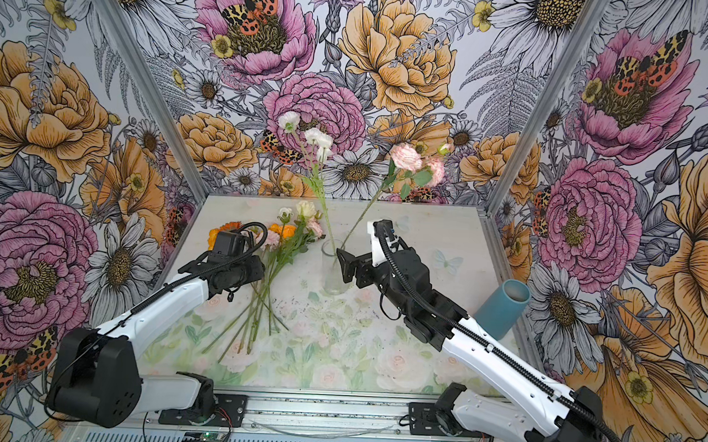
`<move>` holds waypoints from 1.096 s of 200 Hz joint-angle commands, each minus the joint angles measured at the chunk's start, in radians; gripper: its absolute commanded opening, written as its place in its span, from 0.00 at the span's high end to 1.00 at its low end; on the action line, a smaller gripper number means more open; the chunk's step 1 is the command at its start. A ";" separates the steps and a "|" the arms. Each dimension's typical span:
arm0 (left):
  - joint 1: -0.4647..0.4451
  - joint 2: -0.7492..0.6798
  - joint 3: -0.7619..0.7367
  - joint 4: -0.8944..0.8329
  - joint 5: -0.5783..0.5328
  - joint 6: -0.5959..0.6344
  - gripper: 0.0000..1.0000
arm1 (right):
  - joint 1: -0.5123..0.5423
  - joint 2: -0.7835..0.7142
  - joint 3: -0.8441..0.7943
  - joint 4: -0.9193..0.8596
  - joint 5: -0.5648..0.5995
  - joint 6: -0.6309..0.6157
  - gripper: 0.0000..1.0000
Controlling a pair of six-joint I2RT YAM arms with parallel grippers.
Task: Arrange the flowers into the vase
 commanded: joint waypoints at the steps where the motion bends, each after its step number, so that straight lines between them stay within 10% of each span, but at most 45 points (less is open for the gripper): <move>1: 0.009 0.060 0.036 0.030 0.043 -0.001 0.54 | 0.008 0.055 0.022 -0.064 -0.211 0.039 0.03; 219: -0.145 0.548 0.442 -0.076 -0.191 0.272 0.74 | 0.072 0.082 -0.024 -0.060 -0.179 0.065 0.00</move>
